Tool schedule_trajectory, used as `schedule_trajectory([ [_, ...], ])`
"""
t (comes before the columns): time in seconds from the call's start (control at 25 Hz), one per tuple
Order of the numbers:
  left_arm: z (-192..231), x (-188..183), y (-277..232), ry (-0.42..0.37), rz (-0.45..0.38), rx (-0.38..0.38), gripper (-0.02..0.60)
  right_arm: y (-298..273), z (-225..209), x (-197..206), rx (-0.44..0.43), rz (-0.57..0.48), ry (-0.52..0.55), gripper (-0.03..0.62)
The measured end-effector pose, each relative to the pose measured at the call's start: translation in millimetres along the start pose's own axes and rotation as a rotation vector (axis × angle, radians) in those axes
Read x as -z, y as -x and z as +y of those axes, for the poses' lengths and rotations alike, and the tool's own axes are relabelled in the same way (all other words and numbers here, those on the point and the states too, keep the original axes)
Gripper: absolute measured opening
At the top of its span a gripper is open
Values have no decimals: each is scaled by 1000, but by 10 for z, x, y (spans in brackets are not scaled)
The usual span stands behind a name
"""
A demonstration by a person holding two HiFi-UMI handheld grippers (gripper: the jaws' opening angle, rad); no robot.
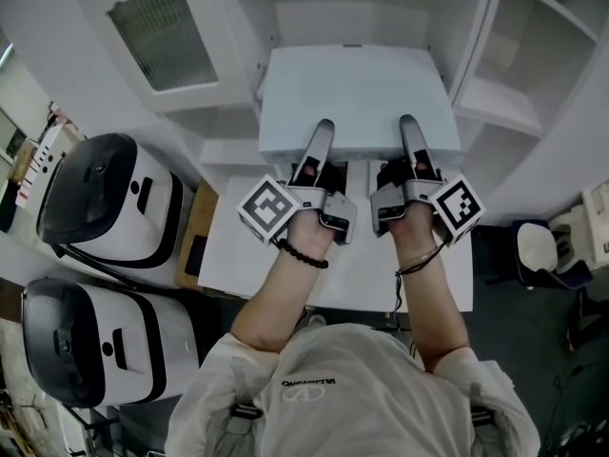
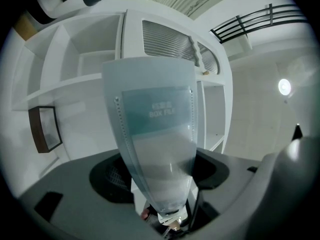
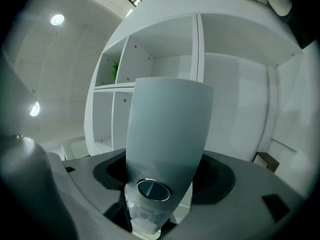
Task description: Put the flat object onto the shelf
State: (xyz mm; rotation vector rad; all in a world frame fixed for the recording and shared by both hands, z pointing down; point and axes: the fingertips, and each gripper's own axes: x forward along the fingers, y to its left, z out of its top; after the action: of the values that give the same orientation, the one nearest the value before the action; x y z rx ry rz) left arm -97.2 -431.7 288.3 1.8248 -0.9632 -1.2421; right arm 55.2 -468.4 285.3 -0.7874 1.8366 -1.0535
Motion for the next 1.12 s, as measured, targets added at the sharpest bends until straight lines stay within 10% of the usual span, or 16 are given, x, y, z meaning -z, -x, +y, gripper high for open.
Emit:
schedule_trajectory([
  [1.12, 330, -475, -672, -12, 22, -46, 333, -794, -181, -34, 77, 8, -3, 351],
])
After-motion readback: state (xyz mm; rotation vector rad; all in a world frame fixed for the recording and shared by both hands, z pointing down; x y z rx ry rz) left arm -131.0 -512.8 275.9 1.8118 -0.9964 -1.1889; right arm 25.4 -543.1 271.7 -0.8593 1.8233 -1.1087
